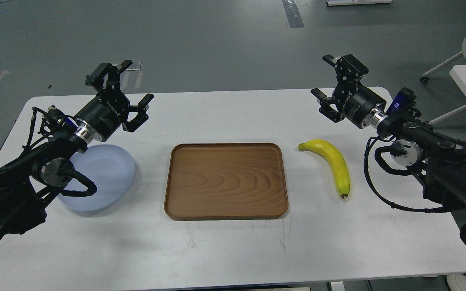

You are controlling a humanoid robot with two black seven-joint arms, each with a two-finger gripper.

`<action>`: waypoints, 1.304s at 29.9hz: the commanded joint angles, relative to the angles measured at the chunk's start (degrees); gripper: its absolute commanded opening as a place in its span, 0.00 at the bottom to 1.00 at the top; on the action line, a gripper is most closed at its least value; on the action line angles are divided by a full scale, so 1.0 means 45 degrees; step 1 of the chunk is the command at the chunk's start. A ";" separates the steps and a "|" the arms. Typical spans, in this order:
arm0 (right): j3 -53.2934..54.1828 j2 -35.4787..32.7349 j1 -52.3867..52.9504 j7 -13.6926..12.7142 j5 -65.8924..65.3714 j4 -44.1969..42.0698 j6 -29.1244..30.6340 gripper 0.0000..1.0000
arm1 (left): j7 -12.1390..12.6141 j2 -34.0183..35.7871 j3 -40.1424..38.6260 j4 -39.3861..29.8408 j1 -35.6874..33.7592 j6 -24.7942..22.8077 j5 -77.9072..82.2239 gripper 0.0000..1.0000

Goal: Place banana on plate with both arms
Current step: 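Move the left gripper down toward the rim of the pale blue plate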

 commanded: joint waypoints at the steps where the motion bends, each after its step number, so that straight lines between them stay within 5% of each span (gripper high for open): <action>1: -0.0009 0.0215 -0.0007 -0.0003 -0.0001 -0.0150 -0.0001 1.00 | -0.0047 0.0015 -0.0001 -0.0002 0.0006 0.0001 0.0012 1.00; 16: -0.0009 -0.0058 0.0188 -0.0003 0.0038 -0.0150 -0.0001 1.00 | -0.0145 0.0541 0.0155 0.0525 -0.0813 0.0001 0.0595 1.00; 26: -0.0048 -0.0273 0.0207 -0.0003 0.0019 -0.0092 -0.0001 1.00 | -0.0234 0.3098 0.0155 -0.0117 -0.2084 0.0001 0.8789 1.00; 38: -0.0049 -0.0273 0.0208 -0.0003 -0.0001 -0.0053 -0.0001 1.00 | -0.0234 0.4703 0.1363 -0.1585 -0.1382 0.0001 1.8583 1.00; 39: -0.0068 -0.0273 0.0227 -0.0003 0.0019 -0.0014 -0.0001 1.00 | -0.0234 0.4722 0.1966 -0.1352 -0.1285 0.0825 1.8837 1.00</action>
